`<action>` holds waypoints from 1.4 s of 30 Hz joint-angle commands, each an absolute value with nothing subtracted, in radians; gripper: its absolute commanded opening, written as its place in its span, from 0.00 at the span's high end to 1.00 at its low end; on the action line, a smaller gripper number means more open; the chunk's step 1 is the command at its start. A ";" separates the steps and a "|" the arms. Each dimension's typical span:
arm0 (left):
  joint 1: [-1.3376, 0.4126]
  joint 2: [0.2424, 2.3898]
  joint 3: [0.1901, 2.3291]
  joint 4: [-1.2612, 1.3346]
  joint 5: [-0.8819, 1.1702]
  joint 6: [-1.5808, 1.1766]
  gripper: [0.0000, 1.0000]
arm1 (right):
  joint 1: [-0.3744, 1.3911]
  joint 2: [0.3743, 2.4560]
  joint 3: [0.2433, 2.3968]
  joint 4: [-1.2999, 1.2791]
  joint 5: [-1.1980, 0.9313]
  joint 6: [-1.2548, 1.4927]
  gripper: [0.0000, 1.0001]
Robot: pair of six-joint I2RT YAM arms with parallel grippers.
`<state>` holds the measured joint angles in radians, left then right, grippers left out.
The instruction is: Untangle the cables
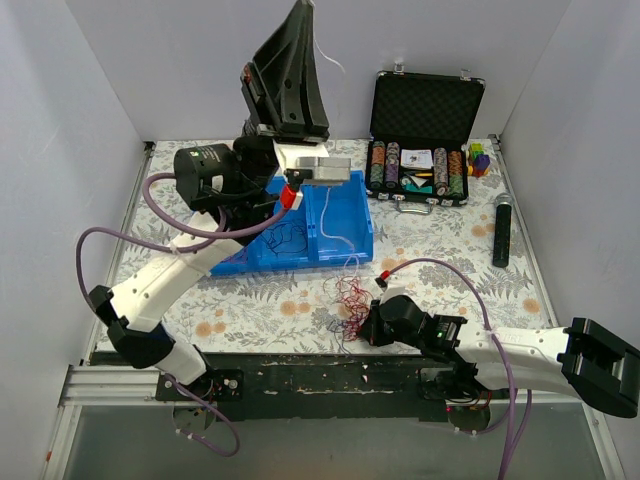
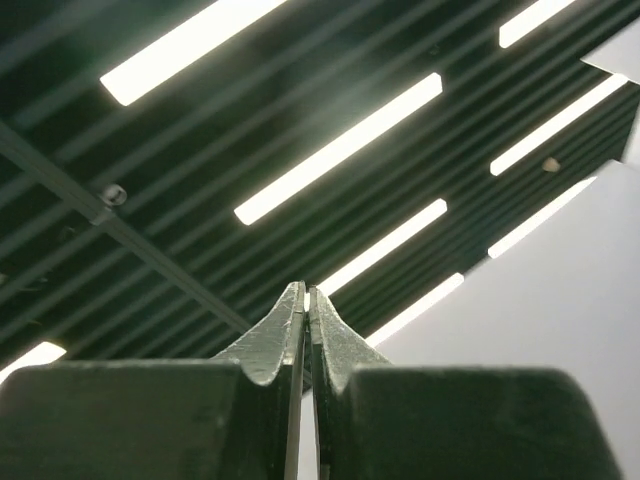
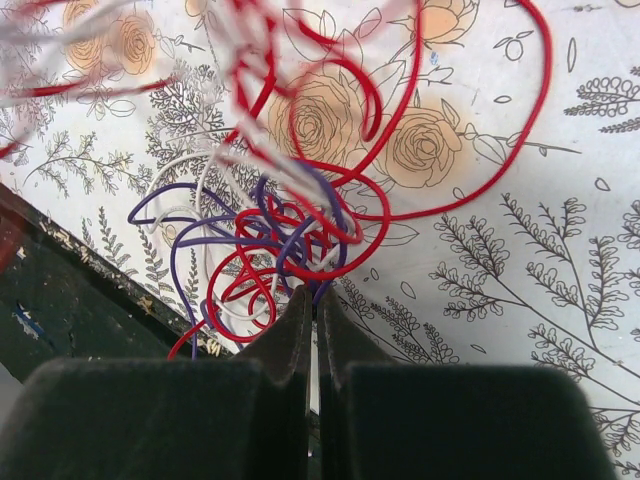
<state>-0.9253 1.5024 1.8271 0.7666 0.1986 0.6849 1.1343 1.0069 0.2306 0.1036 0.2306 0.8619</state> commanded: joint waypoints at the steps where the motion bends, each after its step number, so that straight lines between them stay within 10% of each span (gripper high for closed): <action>1: -0.933 1.569 2.011 0.786 0.270 0.801 1.00 | 1.140 1.035 0.181 -0.061 0.219 0.851 0.99; 12: -0.933 1.721 2.332 0.684 0.351 0.914 1.00 | 1.138 1.032 0.178 -0.057 0.212 0.851 0.99; 42: -0.790 1.611 1.621 0.913 0.014 0.568 1.00 | 1.138 0.979 0.166 -0.068 0.227 0.861 0.99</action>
<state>-0.7902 1.6810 1.6222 0.8421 0.0441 0.6037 1.1343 0.9413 0.2054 0.0700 0.2226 0.8684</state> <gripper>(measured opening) 0.017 0.031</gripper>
